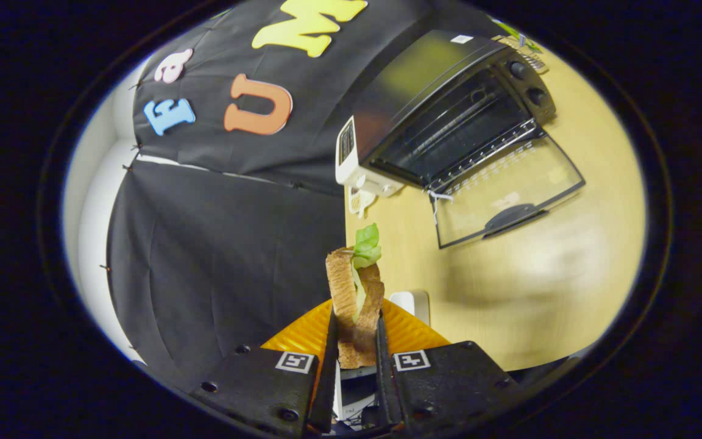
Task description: Open the toaster oven, put the food inside, and close the toaster oven door.
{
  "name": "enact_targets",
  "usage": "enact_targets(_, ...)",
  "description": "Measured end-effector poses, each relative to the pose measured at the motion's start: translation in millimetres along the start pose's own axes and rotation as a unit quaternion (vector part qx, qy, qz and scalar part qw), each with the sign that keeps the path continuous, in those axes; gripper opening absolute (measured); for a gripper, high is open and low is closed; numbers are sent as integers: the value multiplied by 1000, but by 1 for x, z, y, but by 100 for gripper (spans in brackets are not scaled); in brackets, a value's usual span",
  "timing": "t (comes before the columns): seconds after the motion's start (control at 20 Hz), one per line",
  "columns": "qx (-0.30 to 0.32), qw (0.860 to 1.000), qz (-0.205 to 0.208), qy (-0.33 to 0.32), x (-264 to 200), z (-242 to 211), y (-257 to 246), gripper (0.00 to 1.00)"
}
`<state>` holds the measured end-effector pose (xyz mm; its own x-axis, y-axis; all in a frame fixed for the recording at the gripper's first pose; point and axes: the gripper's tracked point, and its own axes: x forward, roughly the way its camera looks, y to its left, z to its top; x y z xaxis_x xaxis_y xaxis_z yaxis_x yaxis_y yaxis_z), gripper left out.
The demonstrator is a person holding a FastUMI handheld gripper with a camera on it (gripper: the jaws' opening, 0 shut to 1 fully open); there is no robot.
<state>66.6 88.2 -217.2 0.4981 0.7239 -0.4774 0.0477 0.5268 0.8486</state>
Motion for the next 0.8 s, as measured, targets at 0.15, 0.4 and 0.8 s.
enact_targets(0.15,42,997,-5,-66,-8,38,-28,34)
enact_targets(0.4,103,982,15,-160,7,103,-74,34)
enact_targets(0.8,155,944,58,-284,60,201,-126,34)
